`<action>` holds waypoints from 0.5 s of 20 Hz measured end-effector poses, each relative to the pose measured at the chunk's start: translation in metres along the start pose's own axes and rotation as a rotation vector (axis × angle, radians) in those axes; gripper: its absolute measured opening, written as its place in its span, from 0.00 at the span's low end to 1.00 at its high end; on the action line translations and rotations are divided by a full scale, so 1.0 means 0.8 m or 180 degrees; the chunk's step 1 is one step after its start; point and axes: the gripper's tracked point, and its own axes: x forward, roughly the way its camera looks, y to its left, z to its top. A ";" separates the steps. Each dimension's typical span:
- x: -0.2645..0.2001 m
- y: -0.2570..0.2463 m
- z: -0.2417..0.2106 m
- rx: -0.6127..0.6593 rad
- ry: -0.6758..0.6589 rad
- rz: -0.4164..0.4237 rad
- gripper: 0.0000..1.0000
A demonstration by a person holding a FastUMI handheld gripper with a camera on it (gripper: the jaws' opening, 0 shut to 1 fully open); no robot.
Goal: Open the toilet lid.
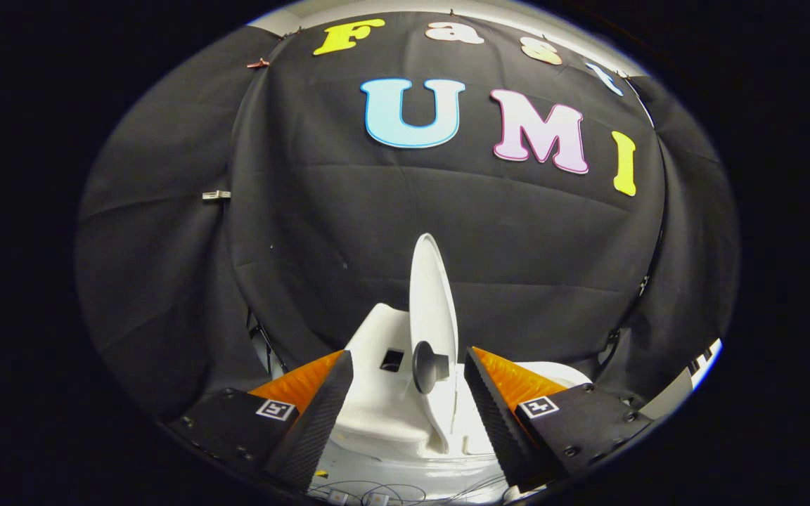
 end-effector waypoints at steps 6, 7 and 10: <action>-0.041 -0.041 0.037 0.0137 -0.0175 0.0257 0.99; -0.048 -0.056 0.042 0.0161 -0.0228 0.0297 0.99; -0.059 -0.108 0.057 0.0188 -0.0416 0.0343 0.99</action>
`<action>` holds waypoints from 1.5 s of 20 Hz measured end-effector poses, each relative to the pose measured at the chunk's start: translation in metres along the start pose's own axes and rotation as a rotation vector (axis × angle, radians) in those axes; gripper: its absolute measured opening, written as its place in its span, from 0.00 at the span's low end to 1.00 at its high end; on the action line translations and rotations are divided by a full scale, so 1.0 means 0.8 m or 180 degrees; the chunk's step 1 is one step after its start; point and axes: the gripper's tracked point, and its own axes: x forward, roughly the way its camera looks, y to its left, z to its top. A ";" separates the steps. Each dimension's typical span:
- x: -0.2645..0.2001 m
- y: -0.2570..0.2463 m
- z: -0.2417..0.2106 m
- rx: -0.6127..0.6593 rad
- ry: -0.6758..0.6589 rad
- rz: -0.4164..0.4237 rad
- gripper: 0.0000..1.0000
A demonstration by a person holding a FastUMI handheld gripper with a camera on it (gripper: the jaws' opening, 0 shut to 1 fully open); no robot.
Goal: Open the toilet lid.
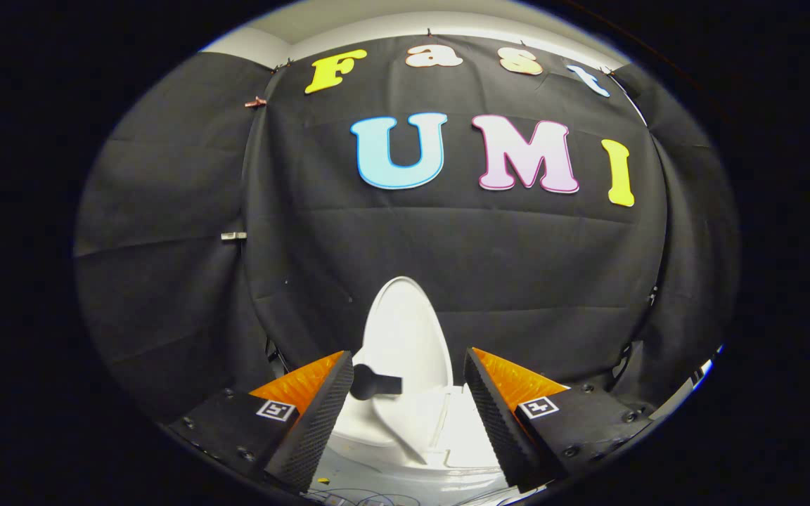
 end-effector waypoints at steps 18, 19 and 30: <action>-0.028 -0.359 -0.017 -0.0120 -0.0438 -0.0761 0.99; -0.030 -0.369 -0.020 -0.0116 -0.0477 -0.0772 0.99; -0.035 -0.420 -0.053 0.0087 -0.0625 -0.0774 0.99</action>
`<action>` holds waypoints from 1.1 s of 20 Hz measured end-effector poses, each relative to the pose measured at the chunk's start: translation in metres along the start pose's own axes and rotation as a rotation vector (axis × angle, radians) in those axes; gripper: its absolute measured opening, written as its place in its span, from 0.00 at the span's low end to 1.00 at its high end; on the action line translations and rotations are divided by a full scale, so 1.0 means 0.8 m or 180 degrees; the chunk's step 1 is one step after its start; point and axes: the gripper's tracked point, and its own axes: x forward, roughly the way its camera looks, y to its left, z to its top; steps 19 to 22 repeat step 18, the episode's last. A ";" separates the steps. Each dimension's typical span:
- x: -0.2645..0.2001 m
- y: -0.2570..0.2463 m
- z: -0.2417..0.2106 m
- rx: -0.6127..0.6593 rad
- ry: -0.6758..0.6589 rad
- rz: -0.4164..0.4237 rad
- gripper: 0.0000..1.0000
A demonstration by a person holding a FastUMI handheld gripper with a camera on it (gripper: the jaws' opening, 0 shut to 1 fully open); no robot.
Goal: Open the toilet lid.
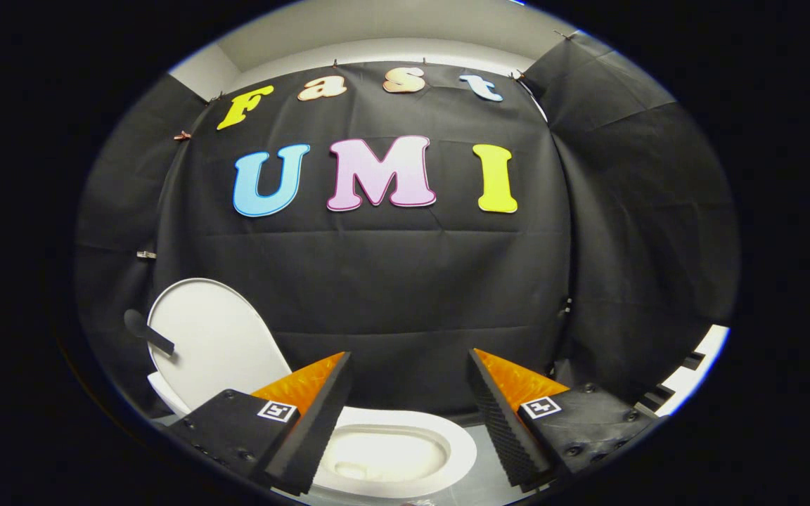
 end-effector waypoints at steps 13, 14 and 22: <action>-0.004 -0.021 0.003 -0.0003 -0.0107 -0.0049 0.99; -0.003 -0.020 0.003 0.0013 -0.0105 -0.0042 0.99; -0.002 -0.016 -0.006 0.0026 -0.0047 -0.0010 0.99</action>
